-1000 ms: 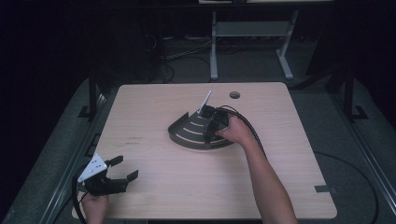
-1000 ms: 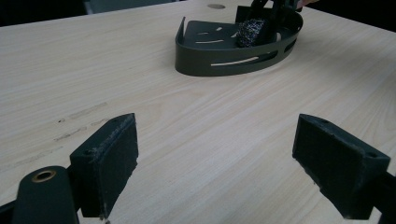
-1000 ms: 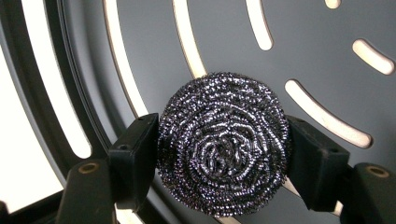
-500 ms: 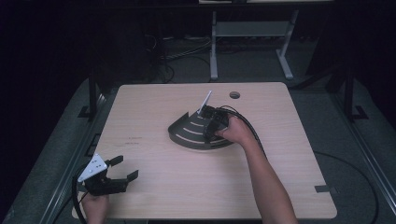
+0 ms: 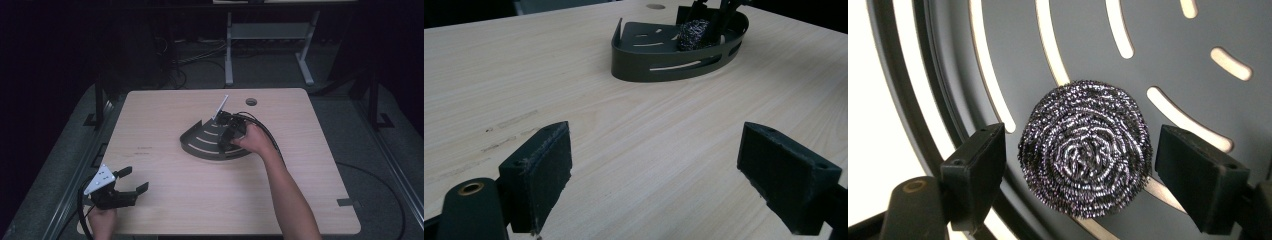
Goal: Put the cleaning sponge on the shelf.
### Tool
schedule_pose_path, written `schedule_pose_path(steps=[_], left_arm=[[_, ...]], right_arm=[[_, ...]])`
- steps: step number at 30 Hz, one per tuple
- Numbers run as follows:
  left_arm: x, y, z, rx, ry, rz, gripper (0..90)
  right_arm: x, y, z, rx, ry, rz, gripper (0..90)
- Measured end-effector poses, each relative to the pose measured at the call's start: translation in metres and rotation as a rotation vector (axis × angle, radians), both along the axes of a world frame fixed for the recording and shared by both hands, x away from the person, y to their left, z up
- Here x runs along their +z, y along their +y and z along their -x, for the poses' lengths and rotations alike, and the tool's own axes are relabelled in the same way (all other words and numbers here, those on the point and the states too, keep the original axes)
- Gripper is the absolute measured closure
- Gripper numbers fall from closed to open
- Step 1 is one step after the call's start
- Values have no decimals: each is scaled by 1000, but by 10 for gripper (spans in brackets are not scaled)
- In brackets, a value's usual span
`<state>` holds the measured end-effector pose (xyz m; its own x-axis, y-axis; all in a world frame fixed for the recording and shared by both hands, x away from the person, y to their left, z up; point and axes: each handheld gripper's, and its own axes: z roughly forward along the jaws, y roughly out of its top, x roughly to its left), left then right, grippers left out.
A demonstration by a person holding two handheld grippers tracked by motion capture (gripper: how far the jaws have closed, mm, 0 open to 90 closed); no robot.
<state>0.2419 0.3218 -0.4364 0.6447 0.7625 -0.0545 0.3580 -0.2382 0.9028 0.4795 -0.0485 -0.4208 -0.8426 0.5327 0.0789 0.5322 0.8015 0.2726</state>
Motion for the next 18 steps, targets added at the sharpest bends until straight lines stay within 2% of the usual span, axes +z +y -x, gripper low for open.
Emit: schedule_pose_path(steps=[11,18], left_arm=[[0,0,-1,3,1,1,137],[-1,-2,-1,0,3,1,137]], right_arm=[[9,-5,6,5,-11,-23,193],[14,-19,11,-14,-14,-46,190]])
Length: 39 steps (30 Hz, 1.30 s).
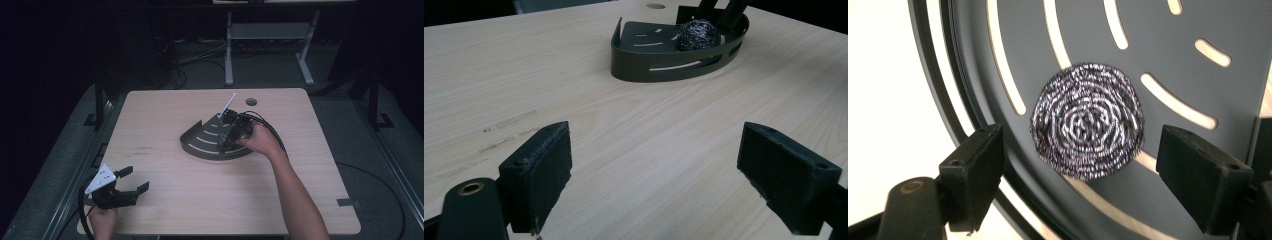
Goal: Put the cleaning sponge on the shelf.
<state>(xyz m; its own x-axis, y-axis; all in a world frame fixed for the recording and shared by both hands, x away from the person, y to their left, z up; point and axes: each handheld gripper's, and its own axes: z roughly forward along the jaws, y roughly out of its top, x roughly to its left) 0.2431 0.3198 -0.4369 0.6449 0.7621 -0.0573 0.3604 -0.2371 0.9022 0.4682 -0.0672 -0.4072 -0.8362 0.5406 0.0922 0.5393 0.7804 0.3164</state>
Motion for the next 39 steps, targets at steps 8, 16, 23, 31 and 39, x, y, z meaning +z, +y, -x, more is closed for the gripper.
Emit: schedule_pose_path(steps=[8,16,23,31,39], left_arm=[[0,-1,0,-4,3,-1,137],[0,0,1,-3,0,0,137],[0,-2,1,-9,1,-3,137],[0,-2,1,-10,2,-6,137],[0,-2,1,-9,2,-11,137]], right_arm=[[8,-10,8,-8,-15,-3,189],[11,-19,22,-7,-14,1,187],[16,-27,30,-7,-29,-16,187],[18,-38,39,-14,-32,-28,185],[16,-48,48,-21,-30,-34,185]])
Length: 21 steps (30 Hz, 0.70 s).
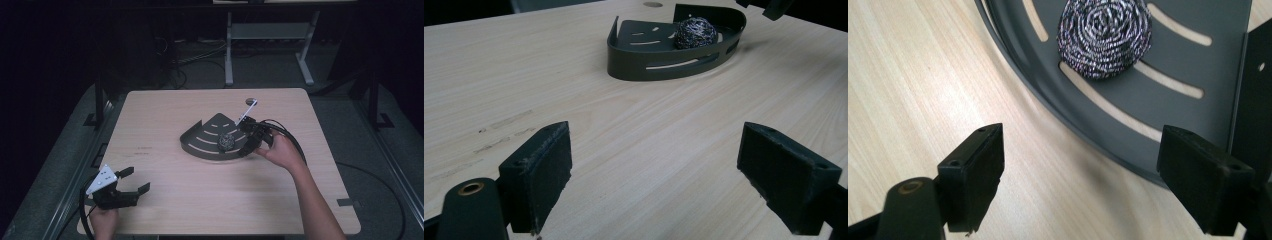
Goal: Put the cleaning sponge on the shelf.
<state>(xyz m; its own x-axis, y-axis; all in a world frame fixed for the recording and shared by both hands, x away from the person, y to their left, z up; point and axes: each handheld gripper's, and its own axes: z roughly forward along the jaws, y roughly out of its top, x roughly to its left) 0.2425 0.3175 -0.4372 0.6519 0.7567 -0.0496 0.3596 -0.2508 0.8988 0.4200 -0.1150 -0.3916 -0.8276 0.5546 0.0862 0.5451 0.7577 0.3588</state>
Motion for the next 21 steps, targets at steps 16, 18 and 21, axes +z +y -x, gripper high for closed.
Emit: schedule_pose_path(steps=[16,18,21], left_arm=[[0,-1,0,1,2,1,137],[0,0,-1,1,2,1,137],[0,-1,-1,0,2,-2,137]], right_arm=[[-3,-13,15,-3,-2,1,186],[-3,-14,17,-7,4,9,185],[-3,-16,21,-7,-4,5,186]])
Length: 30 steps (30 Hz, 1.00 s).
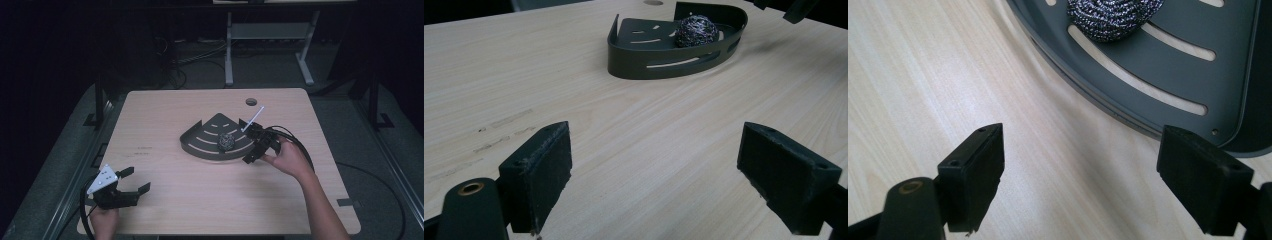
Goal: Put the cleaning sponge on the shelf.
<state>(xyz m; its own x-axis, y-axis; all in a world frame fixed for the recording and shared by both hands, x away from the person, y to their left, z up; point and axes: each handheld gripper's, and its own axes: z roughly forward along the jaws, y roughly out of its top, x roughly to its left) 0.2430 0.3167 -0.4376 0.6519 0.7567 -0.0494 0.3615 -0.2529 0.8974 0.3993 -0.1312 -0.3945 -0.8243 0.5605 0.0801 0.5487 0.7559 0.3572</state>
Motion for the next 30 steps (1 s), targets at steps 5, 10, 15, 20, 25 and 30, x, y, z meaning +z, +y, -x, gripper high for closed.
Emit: schedule_pose_path(steps=[5,10,15,20,25,30], left_arm=[[0,-1,0,-3,0,-2,137],[0,-2,0,-1,2,-1,137],[0,-2,-1,-4,2,-5,137],[0,-2,0,-4,0,-7,137],[0,-3,0,-3,0,-6,137],[0,-3,0,-4,0,-8,137]], right_arm=[[-3,-5,6,-1,-2,-7,186],[-9,-10,11,-6,11,2,185],[-13,-14,18,-9,12,-4,185],[-16,-19,24,-16,7,-3,186],[-19,-22,29,-16,7,-7,186],[-21,-25,34,-20,10,-9,185]])
